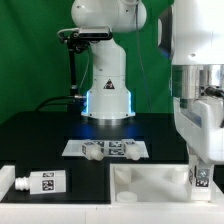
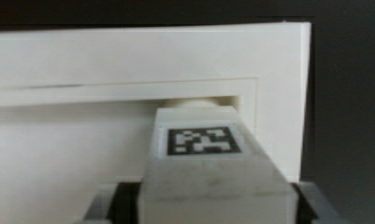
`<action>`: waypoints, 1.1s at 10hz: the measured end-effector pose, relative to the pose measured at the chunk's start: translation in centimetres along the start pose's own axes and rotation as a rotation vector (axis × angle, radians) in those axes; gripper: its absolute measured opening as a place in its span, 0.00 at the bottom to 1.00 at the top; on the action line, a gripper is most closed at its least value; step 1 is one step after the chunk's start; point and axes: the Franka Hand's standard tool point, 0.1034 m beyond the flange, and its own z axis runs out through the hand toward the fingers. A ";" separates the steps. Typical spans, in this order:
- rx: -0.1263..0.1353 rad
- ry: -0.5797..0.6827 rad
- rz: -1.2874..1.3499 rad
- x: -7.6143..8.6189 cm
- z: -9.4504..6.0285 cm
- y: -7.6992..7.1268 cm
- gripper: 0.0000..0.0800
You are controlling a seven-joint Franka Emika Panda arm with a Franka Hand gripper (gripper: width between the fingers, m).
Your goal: Assemble one leg
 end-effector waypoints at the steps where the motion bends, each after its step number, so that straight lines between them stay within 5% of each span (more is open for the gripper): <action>1: 0.000 0.001 -0.032 0.0 0.0 0.0 0.36; 3: 0.015 0.004 -0.227 -0.1 0.0 -0.2 0.45; 4: 0.039 0.008 -0.377 -0.2 0.0 -0.4 0.69; 5: 0.038 0.012 -0.606 -0.3 0.0 -0.4 0.78; 8: 0.034 0.017 -0.805 -0.2 0.2 -0.2 0.81; 11: 0.005 0.049 -1.354 -0.4 0.8 -0.1 0.81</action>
Offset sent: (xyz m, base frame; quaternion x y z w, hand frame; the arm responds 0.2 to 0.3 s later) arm -0.0024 0.0107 0.0015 0.0512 -0.0227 -0.2947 0.9539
